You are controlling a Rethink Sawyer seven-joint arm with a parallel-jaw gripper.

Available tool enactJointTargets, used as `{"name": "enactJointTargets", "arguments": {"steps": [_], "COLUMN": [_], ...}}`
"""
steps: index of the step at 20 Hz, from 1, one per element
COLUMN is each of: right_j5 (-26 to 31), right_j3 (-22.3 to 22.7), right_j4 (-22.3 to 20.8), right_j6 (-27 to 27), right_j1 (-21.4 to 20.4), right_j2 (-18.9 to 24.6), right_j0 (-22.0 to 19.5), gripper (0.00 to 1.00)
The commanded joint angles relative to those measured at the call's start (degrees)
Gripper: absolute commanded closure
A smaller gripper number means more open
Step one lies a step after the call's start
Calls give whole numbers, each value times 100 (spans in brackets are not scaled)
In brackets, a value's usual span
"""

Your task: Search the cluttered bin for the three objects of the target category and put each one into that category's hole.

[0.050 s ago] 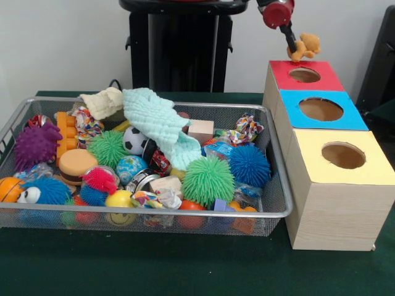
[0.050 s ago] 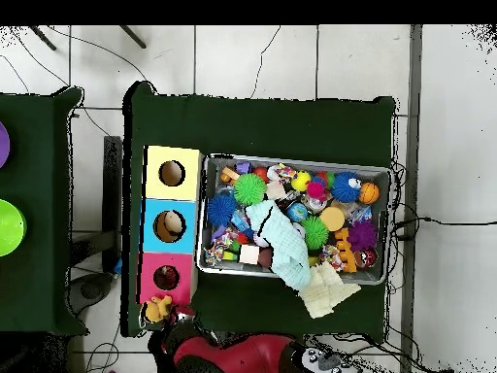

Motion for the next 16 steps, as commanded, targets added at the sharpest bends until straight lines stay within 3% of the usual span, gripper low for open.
{"name": "enactJointTargets", "arguments": {"steps": [1, 16], "right_j5": [-525, -585], "right_j3": [-956, -1232], "right_j4": [342, 493], "right_j6": [1824, 1760], "right_j1": [-146, -73], "right_j2": [252, -297], "right_j0": [51, 444], "gripper": [100, 100]}}
